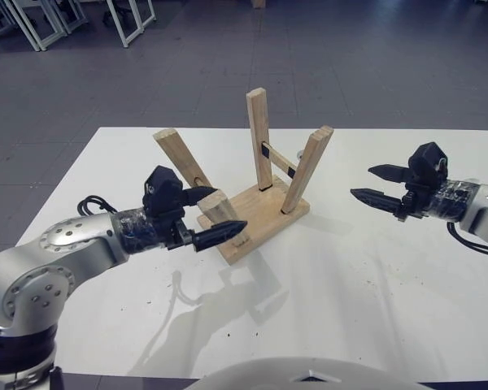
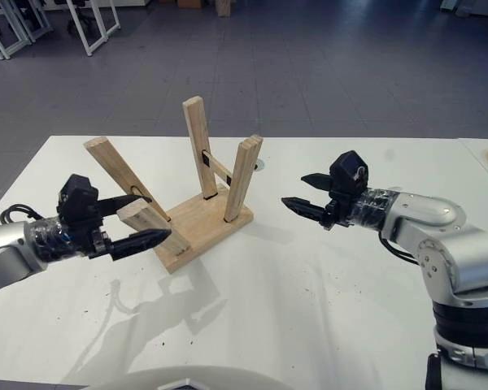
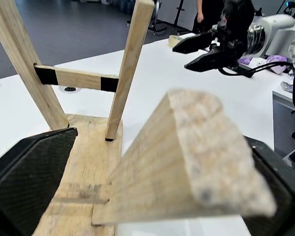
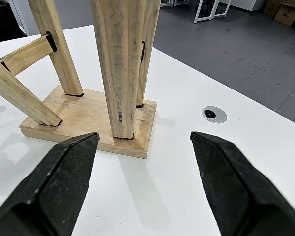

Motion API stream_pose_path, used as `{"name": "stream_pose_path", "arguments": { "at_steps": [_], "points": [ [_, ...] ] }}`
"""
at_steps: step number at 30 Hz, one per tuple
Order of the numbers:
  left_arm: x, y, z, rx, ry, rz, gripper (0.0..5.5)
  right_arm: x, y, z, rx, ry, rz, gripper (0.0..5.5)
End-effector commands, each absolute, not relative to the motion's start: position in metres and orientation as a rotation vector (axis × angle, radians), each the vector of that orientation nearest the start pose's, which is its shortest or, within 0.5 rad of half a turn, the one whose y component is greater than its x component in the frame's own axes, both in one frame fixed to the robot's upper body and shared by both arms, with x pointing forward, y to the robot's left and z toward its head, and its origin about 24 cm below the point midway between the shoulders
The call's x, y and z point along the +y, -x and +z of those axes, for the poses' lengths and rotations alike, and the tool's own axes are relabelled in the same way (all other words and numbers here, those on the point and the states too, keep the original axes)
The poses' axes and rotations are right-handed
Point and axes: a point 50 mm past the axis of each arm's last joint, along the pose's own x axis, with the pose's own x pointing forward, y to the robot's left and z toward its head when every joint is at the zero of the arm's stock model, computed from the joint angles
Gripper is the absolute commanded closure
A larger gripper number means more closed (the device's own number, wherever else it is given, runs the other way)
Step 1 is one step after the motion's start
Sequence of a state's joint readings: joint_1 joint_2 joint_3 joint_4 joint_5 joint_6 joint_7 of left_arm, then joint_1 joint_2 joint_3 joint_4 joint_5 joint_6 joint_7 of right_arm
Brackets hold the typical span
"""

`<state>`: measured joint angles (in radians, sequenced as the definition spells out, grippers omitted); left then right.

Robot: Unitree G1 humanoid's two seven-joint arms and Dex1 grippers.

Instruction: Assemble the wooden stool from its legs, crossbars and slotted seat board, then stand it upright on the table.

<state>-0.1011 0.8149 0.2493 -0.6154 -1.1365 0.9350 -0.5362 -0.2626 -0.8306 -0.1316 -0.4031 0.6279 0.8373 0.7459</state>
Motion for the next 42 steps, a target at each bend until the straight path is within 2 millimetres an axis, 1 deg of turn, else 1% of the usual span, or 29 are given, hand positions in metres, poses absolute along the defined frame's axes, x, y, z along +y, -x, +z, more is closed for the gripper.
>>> {"name": "stream_pose_path", "arguments": {
  "at_steps": [1, 4, 7, 10, 14, 18, 21, 23, 24, 26, 28, 31, 34, 36, 38, 42],
  "points": [
    [0.177, -0.204, 0.187, 0.253, 0.116, -1.128, 1.05, -0.214, -0.254, 0.176, 0.251, 0.214, 0.883, 2.07],
    [0.181, -0.201, 0.183, 0.305, 0.123, -1.195, 1.58, -0.219, -0.257, 0.180, 0.179, 0.139, 1.018, 2.07],
    [0.189, -0.208, 0.175, 0.347, 0.108, -1.209, 2.00, -0.228, -0.262, 0.191, 0.160, 0.055, 1.097, 2.07],
    [0.193, -0.215, 0.169, 0.363, 0.057, -1.224, 2.52, -0.228, -0.262, 0.196, 0.157, 0.058, 1.146, 2.07],
    [0.193, -0.217, 0.167, 0.342, 0.046, -1.323, 3.07, -0.229, -0.256, 0.193, 0.204, 0.062, 1.228, 2.07],
    [0.199, -0.219, 0.174, 0.272, 0.060, -1.449, 3.28, -0.235, -0.256, 0.192, 0.238, 0.079, 1.268, 2.07],
    [0.204, -0.226, 0.182, 0.235, 0.074, -1.480, 3.28, -0.237, -0.257, 0.191, 0.251, 0.100, 1.274, 2.07],
    [0.205, -0.235, 0.184, 0.221, 0.037, -1.464, 3.28, -0.230, -0.255, 0.193, 0.244, 0.119, 1.312, 2.07],
    [0.206, -0.238, 0.184, 0.218, 0.019, -1.460, 3.28, -0.222, -0.250, 0.196, 0.237, 0.118, 1.355, 2.07],
    [0.205, -0.240, 0.184, 0.216, 0.005, -1.462, 3.28, -0.210, -0.240, 0.202, 0.232, 0.112, 1.436, 2.07],
    [0.204, -0.239, 0.183, 0.214, 0.004, -1.471, 3.28, -0.202, -0.236, 0.203, 0.225, 0.114, 1.462, 2.07],
    [0.202, -0.240, 0.182, 0.212, 0.005, -1.478, 3.28, -0.190, -0.243, 0.199, 0.202, 0.110, 1.448, 2.07],
    [0.200, -0.243, 0.182, 0.210, 0.009, -1.493, 3.28, -0.179, -0.257, 0.192, 0.196, 0.097, 1.414, 2.07],
    [0.199, -0.245, 0.183, 0.206, 0.020, -1.504, 3.29, -0.177, -0.259, 0.185, 0.231, 0.045, 1.413, 2.44],
    [0.199, -0.247, 0.184, 0.205, 0.023, -1.504, 3.29, -0.176, -0.255, 0.179, 0.263, 0.027, 1.429, 2.82],
    [0.202, -0.249, 0.185, 0.199, 0.045, -1.499, 3.29, -0.173, -0.250, 0.176, 0.298, 0.004, 1.479, 3.81]
  ]
}}
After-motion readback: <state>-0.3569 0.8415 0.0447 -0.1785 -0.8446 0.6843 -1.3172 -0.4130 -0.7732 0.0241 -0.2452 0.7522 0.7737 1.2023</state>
